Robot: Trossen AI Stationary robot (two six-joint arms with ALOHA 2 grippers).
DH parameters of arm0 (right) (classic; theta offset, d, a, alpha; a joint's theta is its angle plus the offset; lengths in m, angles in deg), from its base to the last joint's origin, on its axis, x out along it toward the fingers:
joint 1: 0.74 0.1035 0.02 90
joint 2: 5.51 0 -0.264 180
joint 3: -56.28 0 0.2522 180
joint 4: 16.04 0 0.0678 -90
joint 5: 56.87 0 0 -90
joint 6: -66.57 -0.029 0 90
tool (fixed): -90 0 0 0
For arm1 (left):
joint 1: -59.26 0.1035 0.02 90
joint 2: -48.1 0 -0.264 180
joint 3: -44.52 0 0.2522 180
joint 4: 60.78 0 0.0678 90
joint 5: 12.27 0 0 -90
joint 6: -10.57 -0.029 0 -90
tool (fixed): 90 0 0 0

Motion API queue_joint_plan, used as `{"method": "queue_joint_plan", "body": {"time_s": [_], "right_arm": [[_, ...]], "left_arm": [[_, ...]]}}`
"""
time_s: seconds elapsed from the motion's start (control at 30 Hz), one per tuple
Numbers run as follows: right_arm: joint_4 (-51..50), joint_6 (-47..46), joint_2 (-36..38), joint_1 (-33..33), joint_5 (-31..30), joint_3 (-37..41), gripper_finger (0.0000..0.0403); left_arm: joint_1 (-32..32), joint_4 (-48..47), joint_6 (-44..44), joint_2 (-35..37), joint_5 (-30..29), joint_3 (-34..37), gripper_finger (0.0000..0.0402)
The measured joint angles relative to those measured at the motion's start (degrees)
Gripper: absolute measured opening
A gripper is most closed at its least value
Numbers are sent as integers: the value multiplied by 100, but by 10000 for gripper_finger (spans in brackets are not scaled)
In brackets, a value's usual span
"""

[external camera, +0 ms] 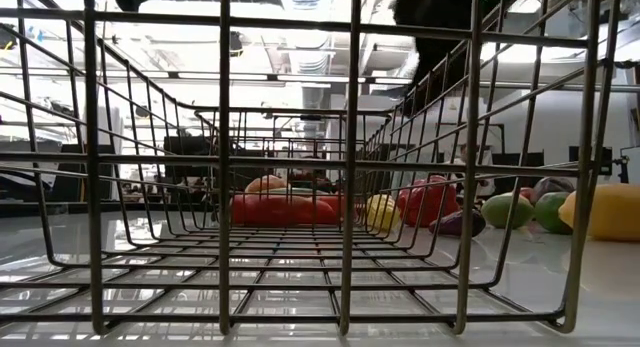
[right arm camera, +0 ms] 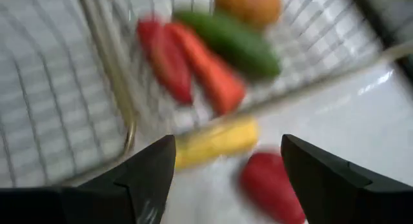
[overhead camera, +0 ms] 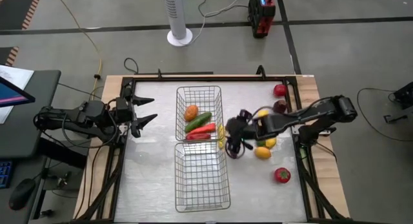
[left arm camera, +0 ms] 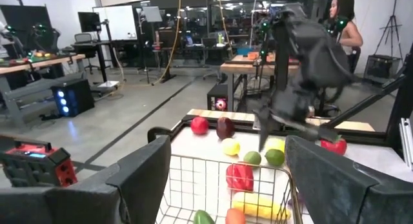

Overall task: Sort produce into baskets
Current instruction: Put the eggplant into the top wire basket

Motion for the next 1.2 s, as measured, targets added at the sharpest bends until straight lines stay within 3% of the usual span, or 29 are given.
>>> {"method": "queue_joint_plan", "body": {"time_s": [0.13,0.37,0.57,1.0,1.2], "right_arm": [[120,-599,-7,412,-354,509,304],[1784,-1044,-7,935,-255,1380,303],[2173,-1565,-90,1184,-545,1885,303],[2862,-1597,-1155,1184,-316,2029,298],[2730,-1611,-1057,1175,-400,2031,250]], "left_arm": [[0,15,63,0,-2,0,292],[0,79,88,-2,-4,0,292],[0,81,98,-2,-8,0,292],[0,111,79,-109,-13,0,292],[0,107,62,-109,-13,-1,292]]}}
